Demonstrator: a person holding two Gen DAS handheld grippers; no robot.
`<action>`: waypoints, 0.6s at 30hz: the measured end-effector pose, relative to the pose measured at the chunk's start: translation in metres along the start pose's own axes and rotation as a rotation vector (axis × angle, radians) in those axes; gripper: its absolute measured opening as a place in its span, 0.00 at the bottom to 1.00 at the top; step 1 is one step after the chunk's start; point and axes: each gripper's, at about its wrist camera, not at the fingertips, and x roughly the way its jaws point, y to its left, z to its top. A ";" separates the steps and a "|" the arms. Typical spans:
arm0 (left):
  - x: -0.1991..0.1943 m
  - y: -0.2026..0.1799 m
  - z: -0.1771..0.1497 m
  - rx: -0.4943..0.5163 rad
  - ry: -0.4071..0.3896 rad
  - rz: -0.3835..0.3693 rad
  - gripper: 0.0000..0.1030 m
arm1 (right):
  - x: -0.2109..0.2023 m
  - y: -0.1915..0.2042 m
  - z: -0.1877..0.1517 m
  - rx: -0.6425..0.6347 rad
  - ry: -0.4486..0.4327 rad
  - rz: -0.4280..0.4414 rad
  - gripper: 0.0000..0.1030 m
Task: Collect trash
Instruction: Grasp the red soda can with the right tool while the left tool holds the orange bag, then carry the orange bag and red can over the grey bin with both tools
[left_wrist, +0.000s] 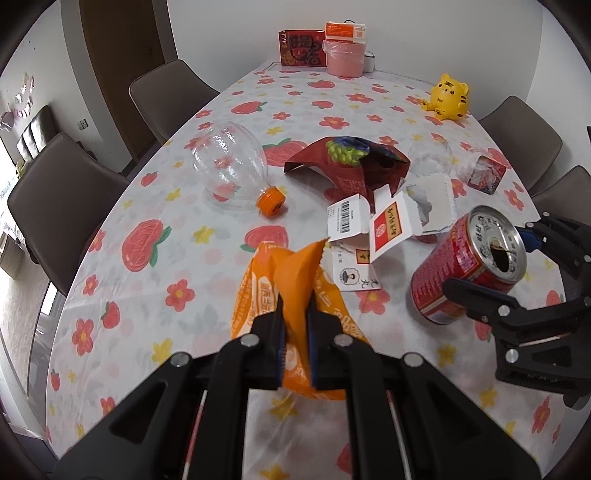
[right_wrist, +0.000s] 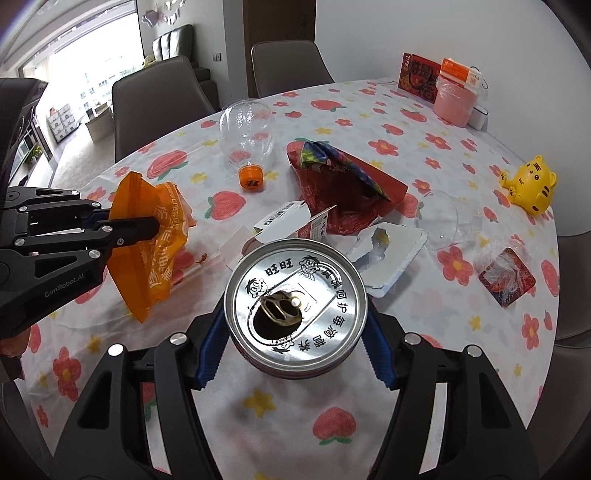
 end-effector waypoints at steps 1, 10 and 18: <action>-0.005 -0.001 -0.002 -0.002 -0.004 0.002 0.09 | -0.006 0.001 -0.001 -0.002 -0.005 0.001 0.61; -0.068 -0.008 -0.051 -0.082 -0.018 0.046 0.09 | -0.065 0.017 -0.019 -0.063 -0.043 0.054 0.61; -0.156 -0.017 -0.148 -0.271 -0.006 0.174 0.09 | -0.116 0.070 -0.046 -0.257 -0.064 0.218 0.61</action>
